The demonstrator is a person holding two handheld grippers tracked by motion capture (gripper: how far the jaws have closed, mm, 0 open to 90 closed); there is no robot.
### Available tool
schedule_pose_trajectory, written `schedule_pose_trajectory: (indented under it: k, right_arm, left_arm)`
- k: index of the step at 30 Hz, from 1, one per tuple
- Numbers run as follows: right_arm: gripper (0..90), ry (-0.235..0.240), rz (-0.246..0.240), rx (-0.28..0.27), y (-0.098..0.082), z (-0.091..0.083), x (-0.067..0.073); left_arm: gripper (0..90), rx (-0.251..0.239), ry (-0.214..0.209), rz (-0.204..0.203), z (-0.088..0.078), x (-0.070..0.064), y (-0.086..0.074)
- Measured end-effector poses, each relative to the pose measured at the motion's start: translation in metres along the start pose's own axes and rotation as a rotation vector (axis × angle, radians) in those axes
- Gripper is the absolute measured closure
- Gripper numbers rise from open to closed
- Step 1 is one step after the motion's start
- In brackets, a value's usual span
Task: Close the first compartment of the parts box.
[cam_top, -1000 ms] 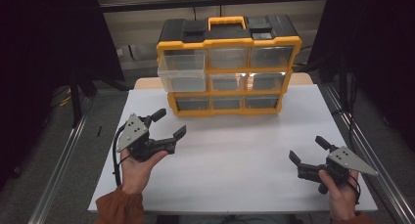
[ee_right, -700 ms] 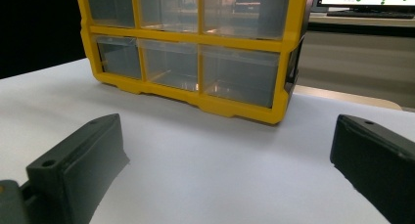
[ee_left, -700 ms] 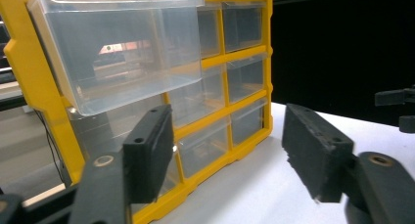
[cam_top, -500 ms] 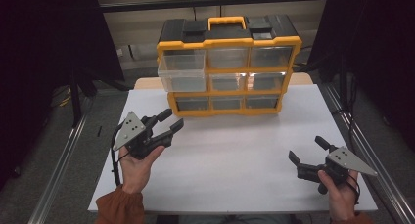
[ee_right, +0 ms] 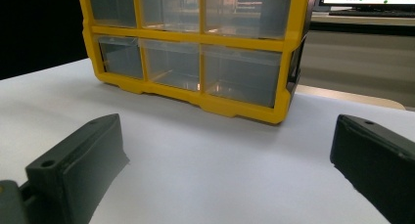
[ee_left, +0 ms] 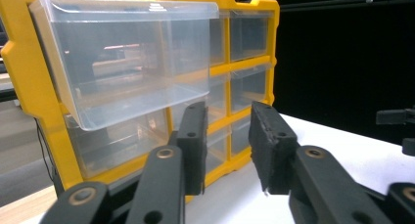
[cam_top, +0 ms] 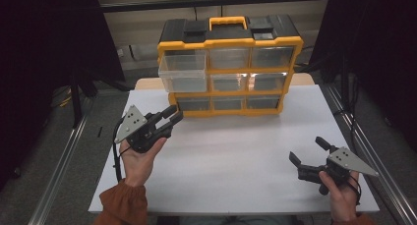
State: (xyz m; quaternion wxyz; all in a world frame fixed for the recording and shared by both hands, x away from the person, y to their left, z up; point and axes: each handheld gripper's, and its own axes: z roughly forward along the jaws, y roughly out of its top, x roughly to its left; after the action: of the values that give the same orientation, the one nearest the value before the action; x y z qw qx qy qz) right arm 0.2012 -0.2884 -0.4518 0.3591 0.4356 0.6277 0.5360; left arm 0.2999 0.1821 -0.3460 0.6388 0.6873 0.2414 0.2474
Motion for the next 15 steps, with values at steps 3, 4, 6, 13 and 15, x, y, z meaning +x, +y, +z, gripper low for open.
schedule_pose_trajectory:
  k: [3,4,6,13,15]
  right_arm:
    - [0.0,0.006,0.0,-0.001,0.0,-0.001,0.0]
    - [0.0,0.006,0.001,-0.002,0.0,0.0,0.0]
    - [0.0,0.005,0.001,-0.003,0.0,0.0,0.0]
    - [0.0,0.002,0.003,-0.005,0.0,0.0,0.0]
    - [0.0,0.001,0.002,-0.003,0.0,-0.001,0.0]
  left_arm:
    - [75.0,0.004,0.004,0.012,0.002,0.001,0.001]
    - [76.3,0.01,0.002,0.025,0.003,0.002,0.002]
    - [79.5,0.021,0.007,0.04,0.006,0.004,0.001]
    - [89.4,0.007,0.025,0.011,0.014,0.013,0.002]
    - [90.0,0.004,0.037,0.011,0.016,0.015,0.004]
